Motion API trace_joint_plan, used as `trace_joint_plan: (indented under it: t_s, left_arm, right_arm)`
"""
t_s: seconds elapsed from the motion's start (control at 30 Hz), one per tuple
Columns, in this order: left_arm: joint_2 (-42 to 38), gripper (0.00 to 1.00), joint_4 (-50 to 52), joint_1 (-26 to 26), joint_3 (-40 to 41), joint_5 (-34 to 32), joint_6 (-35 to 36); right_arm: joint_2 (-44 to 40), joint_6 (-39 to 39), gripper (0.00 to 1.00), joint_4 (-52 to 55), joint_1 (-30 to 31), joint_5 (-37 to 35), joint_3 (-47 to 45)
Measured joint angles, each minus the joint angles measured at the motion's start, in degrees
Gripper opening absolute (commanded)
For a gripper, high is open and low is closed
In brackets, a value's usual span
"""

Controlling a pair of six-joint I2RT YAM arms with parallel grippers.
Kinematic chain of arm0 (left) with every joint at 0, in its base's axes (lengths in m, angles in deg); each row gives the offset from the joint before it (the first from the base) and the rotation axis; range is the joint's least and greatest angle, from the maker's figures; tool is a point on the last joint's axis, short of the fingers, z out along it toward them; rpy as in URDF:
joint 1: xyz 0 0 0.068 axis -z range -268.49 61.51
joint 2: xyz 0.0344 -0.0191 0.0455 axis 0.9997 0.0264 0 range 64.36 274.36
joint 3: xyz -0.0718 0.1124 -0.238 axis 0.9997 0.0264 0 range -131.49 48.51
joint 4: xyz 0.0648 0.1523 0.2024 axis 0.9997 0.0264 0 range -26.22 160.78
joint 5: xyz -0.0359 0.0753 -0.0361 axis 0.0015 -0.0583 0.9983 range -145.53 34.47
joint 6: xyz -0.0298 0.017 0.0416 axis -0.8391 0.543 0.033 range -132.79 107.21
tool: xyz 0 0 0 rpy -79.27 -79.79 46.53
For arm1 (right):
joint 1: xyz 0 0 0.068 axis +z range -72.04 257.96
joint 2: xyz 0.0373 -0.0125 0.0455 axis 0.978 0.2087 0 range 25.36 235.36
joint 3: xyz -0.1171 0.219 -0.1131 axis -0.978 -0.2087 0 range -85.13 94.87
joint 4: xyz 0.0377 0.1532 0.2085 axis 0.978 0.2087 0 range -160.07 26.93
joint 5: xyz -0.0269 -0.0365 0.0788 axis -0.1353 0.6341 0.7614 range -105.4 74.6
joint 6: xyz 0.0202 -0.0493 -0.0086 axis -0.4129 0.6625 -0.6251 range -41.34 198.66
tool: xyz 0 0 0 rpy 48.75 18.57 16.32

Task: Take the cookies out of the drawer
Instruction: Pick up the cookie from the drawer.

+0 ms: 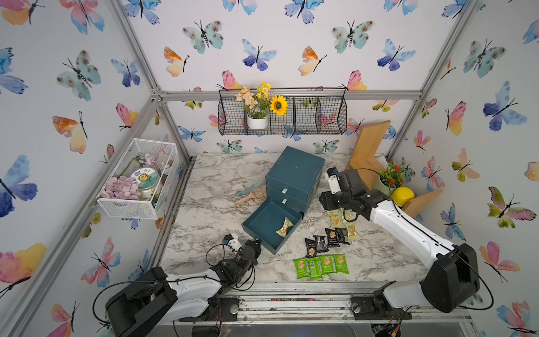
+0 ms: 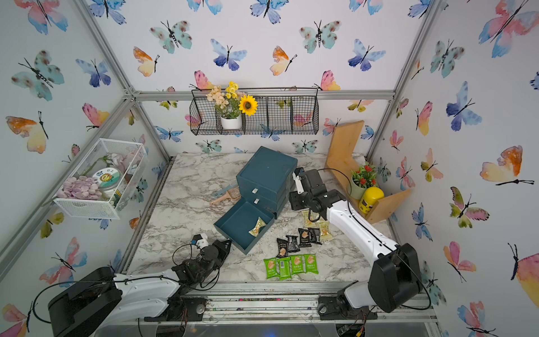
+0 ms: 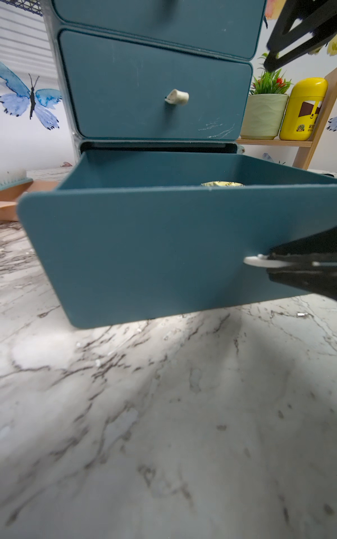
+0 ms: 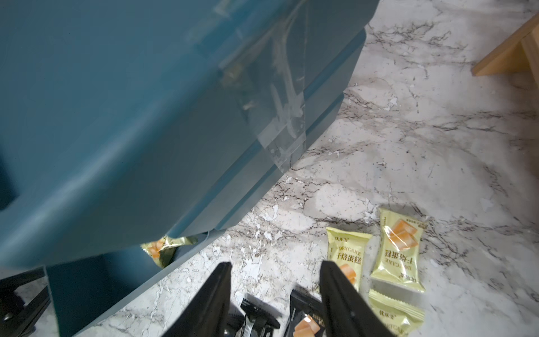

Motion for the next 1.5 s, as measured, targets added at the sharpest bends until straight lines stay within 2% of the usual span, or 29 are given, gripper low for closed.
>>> trace_joint_plan:
  t_s: [0.13,0.27,0.4,0.67,0.83,1.03,1.3,1.5]
  left_arm:
    - [0.44,0.00,-0.26,0.00,0.00,-0.22,-0.22]
    - [0.96,0.00,-0.59,0.00,-0.11,-1.25,-0.59]
    - [1.53,0.00,-0.63,0.00,-0.44,-2.23,-1.05]
    - [5.07,0.00,-2.82,0.31,-1.90,-2.47,-1.53]
    - [5.88,0.00,-4.07,1.03,-1.92,-2.49,-2.23]
    - [5.75,0.00,-4.44,1.29,-1.90,-2.49,-2.54]
    - [5.16,0.00,-4.39,1.36,-1.84,-2.51,-2.71]
    - [5.16,0.00,-4.39,1.36,-1.84,-2.54,-2.78]
  right_arm:
    - [-3.91,3.21,0.53,2.45,8.61,-3.32,0.44]
    - [-2.69,6.34,0.53,5.51,17.99,-4.57,2.38]
    - [-0.22,8.09,0.53,6.56,21.75,-4.63,3.19]
    - [11.54,8.07,0.54,6.38,24.81,-4.55,8.68]
    - [20.87,5.70,0.57,6.40,25.09,-4.66,13.20]
    - [27.89,3.91,0.61,6.69,25.14,-5.05,15.10]
    - [35.10,3.10,0.66,7.78,25.14,-9.11,19.45]
    - [37.20,3.50,0.75,9.27,25.14,-12.68,22.27]
